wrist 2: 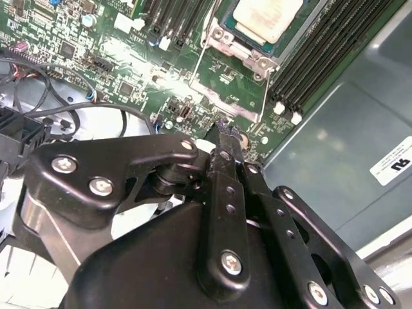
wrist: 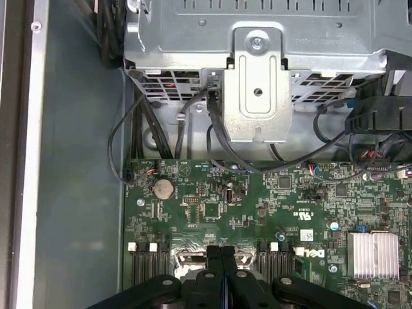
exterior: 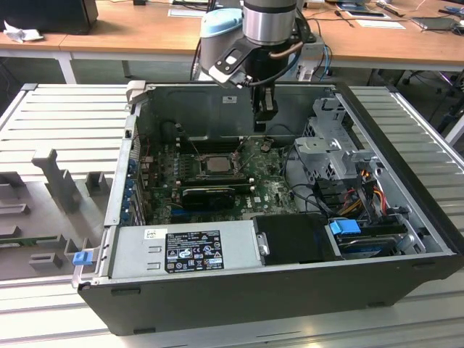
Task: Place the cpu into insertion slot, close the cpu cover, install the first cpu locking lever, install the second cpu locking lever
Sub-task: 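Close the cpu cover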
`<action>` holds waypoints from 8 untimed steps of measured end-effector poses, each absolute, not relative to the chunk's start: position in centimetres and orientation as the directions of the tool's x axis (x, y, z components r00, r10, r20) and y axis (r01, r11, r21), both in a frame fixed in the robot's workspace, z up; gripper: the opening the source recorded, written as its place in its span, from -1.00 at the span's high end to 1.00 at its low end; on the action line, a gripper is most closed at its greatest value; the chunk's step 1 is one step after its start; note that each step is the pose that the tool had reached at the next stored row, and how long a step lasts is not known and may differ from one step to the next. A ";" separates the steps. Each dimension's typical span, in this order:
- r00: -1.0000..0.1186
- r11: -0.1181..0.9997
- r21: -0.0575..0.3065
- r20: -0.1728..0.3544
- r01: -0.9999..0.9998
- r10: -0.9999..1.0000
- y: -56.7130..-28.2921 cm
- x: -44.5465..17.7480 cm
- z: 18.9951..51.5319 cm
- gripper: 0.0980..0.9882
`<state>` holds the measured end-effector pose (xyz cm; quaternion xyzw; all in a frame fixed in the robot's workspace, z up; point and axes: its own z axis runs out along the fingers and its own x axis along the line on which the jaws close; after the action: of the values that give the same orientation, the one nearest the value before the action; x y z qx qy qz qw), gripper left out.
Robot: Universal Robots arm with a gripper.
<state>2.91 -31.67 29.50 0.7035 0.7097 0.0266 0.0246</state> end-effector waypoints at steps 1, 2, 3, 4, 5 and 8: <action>-0.009 0.009 0.072 0.002 0.997 1.000 -31.7 2.9 29.3 0.98; -0.009 0.009 0.072 0.002 0.997 1.000 -31.7 2.9 29.1 0.98; -0.009 0.009 0.072 0.003 0.997 1.000 -31.7 2.9 28.8 0.98; -0.009 0.009 0.072 0.002 0.997 1.000 -31.7 2.9 28.7 0.98; -0.009 0.009 0.072 0.003 0.997 1.000 -31.7 3.0 28.4 0.98; -0.009 0.009 0.072 0.002 0.997 1.000 -31.7 3.3 27.7 0.98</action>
<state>3.26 -31.67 27.68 0.7036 0.7097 0.0265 0.0246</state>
